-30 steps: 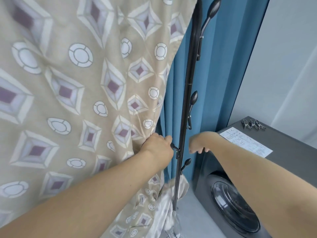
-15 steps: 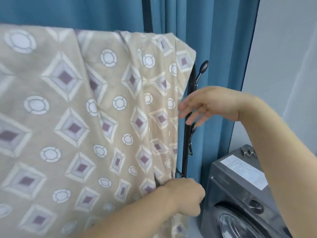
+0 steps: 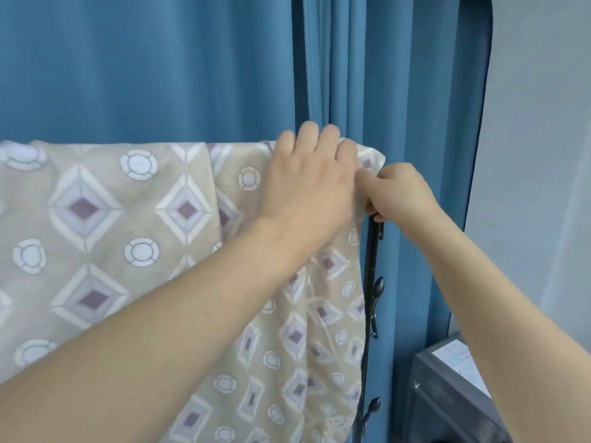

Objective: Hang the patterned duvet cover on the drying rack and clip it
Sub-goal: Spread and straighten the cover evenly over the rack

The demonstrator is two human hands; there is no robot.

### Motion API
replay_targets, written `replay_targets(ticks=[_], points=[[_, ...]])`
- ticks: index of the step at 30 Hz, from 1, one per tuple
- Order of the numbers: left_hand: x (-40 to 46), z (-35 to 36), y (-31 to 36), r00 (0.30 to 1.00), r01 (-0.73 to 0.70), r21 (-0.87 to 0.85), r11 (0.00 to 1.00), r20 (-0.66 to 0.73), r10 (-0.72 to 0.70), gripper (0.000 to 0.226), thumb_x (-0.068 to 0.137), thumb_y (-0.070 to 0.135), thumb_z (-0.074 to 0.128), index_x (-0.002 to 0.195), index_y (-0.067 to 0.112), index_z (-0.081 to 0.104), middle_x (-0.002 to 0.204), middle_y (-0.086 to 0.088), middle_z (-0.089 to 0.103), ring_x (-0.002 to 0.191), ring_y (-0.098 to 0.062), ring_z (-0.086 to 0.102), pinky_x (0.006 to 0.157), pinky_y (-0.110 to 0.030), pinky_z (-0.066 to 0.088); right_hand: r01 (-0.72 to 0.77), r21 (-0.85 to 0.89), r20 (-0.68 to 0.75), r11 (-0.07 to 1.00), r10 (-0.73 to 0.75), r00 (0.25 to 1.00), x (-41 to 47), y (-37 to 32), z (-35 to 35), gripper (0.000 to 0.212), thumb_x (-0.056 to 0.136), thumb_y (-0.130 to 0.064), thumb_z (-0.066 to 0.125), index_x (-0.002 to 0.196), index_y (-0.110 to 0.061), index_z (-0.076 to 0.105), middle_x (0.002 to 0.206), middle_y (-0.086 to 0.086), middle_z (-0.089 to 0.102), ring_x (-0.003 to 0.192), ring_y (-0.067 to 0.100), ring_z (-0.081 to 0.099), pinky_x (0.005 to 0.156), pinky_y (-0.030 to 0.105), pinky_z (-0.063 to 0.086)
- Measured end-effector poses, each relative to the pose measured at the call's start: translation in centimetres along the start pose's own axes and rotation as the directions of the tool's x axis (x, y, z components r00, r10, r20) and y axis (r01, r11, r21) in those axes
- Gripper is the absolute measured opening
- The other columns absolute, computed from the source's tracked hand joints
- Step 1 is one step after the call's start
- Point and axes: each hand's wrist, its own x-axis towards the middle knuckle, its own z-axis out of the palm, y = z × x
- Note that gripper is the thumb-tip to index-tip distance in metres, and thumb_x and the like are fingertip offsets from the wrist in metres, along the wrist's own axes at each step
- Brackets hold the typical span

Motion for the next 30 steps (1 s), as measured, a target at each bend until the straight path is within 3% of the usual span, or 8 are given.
replay_targets(ticks=[4, 6, 8, 13, 17, 22, 26, 30], points=[[1.8, 0.1, -2.1, 0.940, 0.233, 0.044, 0.971, 0.246, -0.237, 0.024, 0.090, 0.020, 0.041, 0.108, 0.009, 0.053, 0.108, -0.012, 0.058, 0.099, -0.031, 0.051, 0.080, -0.040, 0.032, -0.012, 0.291, -0.069, 0.957, 0.033, 0.997, 1.2, -0.1, 0.6, 0.020, 0.085, -0.023, 0.046, 0.066, -0.016, 0.041, 0.063, 0.005, 0.037, 0.057, 0.020, 0.035, 0.054, 0.029, 0.028], [2.0, 0.5, -2.1, 0.943, 0.189, 0.023, 0.982, 0.274, -0.188, 0.028, 0.090, 0.016, 0.038, 0.113, 0.009, 0.052, 0.112, -0.011, 0.060, 0.101, -0.031, 0.054, 0.082, -0.039, 0.033, -0.099, 0.525, -0.065, 0.845, 0.155, 0.986, 1.1, 0.8, 0.2, 0.007, 0.080, -0.023, 0.045, 0.079, -0.019, 0.051, 0.073, 0.005, 0.043, 0.063, 0.020, 0.038, 0.058, 0.030, 0.030], [1.6, 1.2, -1.9, 0.985, 0.071, -0.024, 0.997, 0.158, -0.067, 0.038, 0.085, 0.013, 0.028, 0.111, 0.012, 0.056, 0.106, -0.008, 0.063, 0.094, -0.031, 0.056, 0.080, -0.039, 0.036, -0.168, 0.635, -0.071, 0.754, 0.274, 0.959, 0.4, 2.2, -0.1, 0.006, 0.077, -0.025, 0.046, 0.079, -0.021, 0.050, 0.075, 0.004, 0.042, 0.067, 0.020, 0.036, 0.060, 0.033, 0.030], [1.0, 3.3, -0.8, 0.994, -0.047, -0.179, 0.983, -0.109, 0.027, 0.041, 0.070, -0.002, 0.026, 0.086, 0.008, 0.062, 0.094, -0.010, 0.063, 0.080, -0.032, 0.054, 0.075, -0.042, 0.044, -0.071, 0.450, -0.209, 0.890, 0.182, 0.961, -2.1, 6.1, 0.6, 0.036, 0.087, -0.021, 0.044, 0.060, -0.022, 0.020, 0.056, -0.004, 0.020, 0.050, 0.013, 0.019, 0.049, 0.029, 0.017], [1.1, 3.3, -0.4, 0.991, 0.064, -0.055, 0.996, -0.112, -0.069, 0.034, 0.070, -0.003, 0.041, 0.097, 0.010, 0.056, 0.093, -0.009, 0.056, 0.079, -0.030, 0.048, 0.071, -0.038, 0.036, -0.099, 0.359, -0.211, 0.928, 0.184, 0.960, -1.7, 9.3, 0.8, 0.036, 0.088, -0.020, 0.044, 0.060, -0.020, 0.021, 0.055, -0.004, 0.022, 0.052, 0.014, 0.020, 0.050, 0.028, 0.018], [1.8, 2.9, -1.5, 0.995, 0.053, 0.084, 0.995, -0.083, -0.046, 0.020, 0.065, -0.002, 0.047, 0.074, 0.014, 0.054, 0.079, -0.005, 0.051, 0.072, -0.027, 0.047, 0.063, -0.034, 0.028, -0.250, 0.258, -0.107, 0.933, 0.284, 0.953, -1.0, 12.1, 0.8, 0.038, 0.090, -0.024, 0.047, 0.060, -0.018, 0.025, 0.054, -0.003, 0.025, 0.052, 0.016, 0.023, 0.051, 0.029, 0.020], [2.9, 3.2, -1.5, 0.990, 0.044, 0.042, 0.998, -0.134, -0.038, 0.030, 0.064, -0.001, 0.028, 0.069, 0.014, 0.053, 0.073, -0.005, 0.051, 0.070, -0.026, 0.048, 0.061, -0.033, 0.027, -0.352, 0.313, -0.065, 0.882, 0.390, 0.918, 0.2, 10.8, -0.1, 0.039, 0.088, -0.025, 0.049, 0.058, -0.021, 0.023, 0.052, -0.004, 0.025, 0.048, 0.016, 0.021, 0.049, 0.028, 0.019], [3.4, 4.3, -1.3, 0.984, 0.030, -0.116, 0.993, -0.170, -0.049, 0.022, 0.071, -0.005, 0.046, 0.076, 0.011, 0.059, 0.078, -0.007, 0.054, 0.073, -0.028, 0.048, 0.065, -0.034, 0.032, -0.413, 0.414, 0.054, 0.811, 0.431, 0.901, 1.3, 9.4, -2.2, 0.027, 0.089, -0.031, 0.044, 0.066, -0.016, 0.046, 0.050, -0.004, 0.041, 0.044, 0.016, 0.034, 0.049, 0.025, 0.028]])
